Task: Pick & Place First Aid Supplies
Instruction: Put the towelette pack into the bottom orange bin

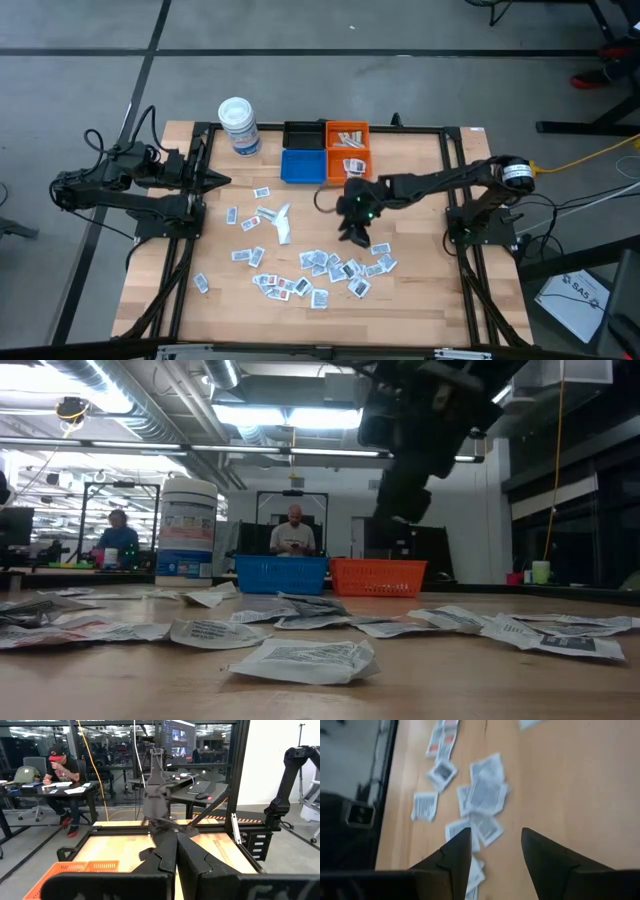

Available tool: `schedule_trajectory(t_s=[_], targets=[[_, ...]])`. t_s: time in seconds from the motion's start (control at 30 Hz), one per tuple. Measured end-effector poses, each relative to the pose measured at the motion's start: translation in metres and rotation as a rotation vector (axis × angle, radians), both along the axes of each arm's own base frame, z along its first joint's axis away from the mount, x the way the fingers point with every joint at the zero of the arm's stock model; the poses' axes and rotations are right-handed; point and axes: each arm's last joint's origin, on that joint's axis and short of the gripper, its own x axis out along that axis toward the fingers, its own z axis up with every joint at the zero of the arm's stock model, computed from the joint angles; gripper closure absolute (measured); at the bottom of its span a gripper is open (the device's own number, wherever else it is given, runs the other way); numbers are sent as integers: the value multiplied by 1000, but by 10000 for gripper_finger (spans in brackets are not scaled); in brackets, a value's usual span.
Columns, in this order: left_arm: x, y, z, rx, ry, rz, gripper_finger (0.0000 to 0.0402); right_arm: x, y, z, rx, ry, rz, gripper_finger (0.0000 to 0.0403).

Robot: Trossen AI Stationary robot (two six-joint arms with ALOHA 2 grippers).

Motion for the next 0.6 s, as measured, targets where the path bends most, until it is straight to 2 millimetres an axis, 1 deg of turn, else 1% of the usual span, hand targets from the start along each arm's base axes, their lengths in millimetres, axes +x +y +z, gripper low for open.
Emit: schedule_trajectory(t_s=[0.2, 0.4, 0.6], targets=[[0, 0, 0, 0, 0, 0, 398, -6, 17, -4, -28, 57, 63, 230], [0, 0, 0, 0, 0, 0, 398, -11, 29, -7, -69, 63, 194, 230], [0, 0, 0, 0, 0, 0, 398, -14, 38, -24, -159, 74, 275, 230]])
